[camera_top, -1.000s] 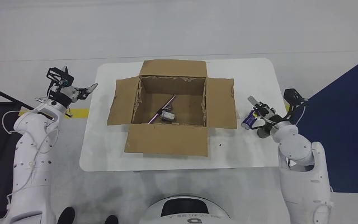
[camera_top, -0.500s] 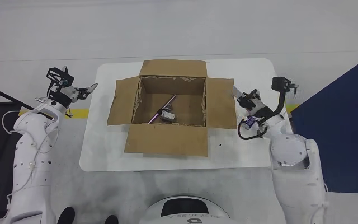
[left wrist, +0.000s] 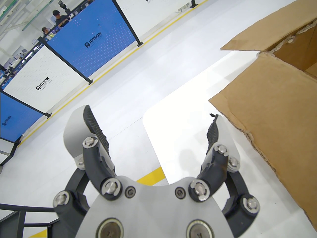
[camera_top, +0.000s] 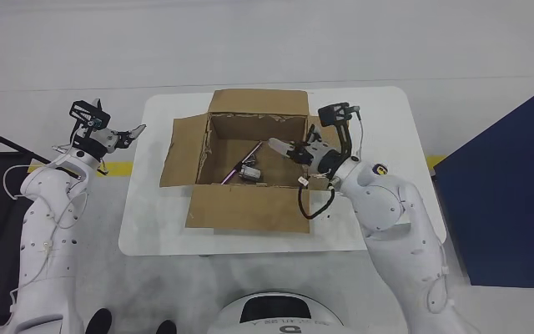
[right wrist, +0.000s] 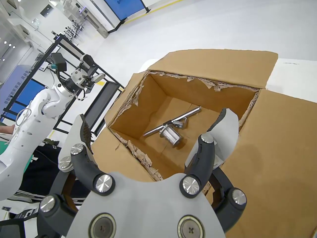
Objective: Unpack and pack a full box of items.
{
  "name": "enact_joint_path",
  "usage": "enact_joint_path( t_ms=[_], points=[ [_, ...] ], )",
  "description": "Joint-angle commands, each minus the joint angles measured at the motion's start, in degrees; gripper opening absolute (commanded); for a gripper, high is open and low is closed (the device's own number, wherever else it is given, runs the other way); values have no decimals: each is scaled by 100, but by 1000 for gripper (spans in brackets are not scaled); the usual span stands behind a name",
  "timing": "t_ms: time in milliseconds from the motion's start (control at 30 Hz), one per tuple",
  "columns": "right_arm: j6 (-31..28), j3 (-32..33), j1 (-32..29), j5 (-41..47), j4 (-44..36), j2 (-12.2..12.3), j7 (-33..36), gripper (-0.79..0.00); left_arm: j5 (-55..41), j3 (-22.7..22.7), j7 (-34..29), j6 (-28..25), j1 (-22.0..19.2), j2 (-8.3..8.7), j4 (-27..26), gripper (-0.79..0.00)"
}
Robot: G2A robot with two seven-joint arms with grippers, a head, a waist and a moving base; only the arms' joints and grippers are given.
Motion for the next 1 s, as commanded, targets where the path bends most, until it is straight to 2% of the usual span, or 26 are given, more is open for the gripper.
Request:
enact_joint_path(
  t_ms=[0,67,200,267,367,467,500,533,567,600,633,833,967],
  points=[
    [-1,-18,-8,-3,38,1,29,0,0,0,0,0,0,0,0,0],
    [-18,-166,157,112,227,-3,352,0,0,0,0,0,0,0,0,0],
    [508,-773,1161,343,1020,-105,1094,0,0,0,0,0,0,0,0,0],
    [892,-1267,1732,321,1486,-210,1279,0,0,0,0,0,0,0,0,0],
    [1894,-2086,2516,-87,2294,-419,1376,0,0,0,0,0,0,0,0,0],
    [2437,-2738,3075,-53,2978,-655,1397,0,0,0,0,0,0,0,0,0],
    [2613,-2939,3217,-68,3223,-732,1419,-99,0,0,0,0,0,0,0,0],
    [2773,-3095,3371,-57,3434,-808,1439,-163,0,0,0,0,0,0,0,0],
    [2925,-3255,3517,-82,3652,-883,1470,-185,0,0,0,0,0,0,0,0],
    [3034,-3417,3634,-81,3856,-959,1512,-397,0,0,0,0,0,0,0,0],
    [3105,-3547,3746,-22,4041,-1036,1559,-440,0,0,0,0,0,0,0,0],
    [3689,-4177,4313,84,5187,-1478,1817,-489,0,0,0,0,0,0,0,0],
    [3756,-4434,4605,229,5776,-1750,2014,-499,0,0,0,0,0,0,0,0]
  ],
)
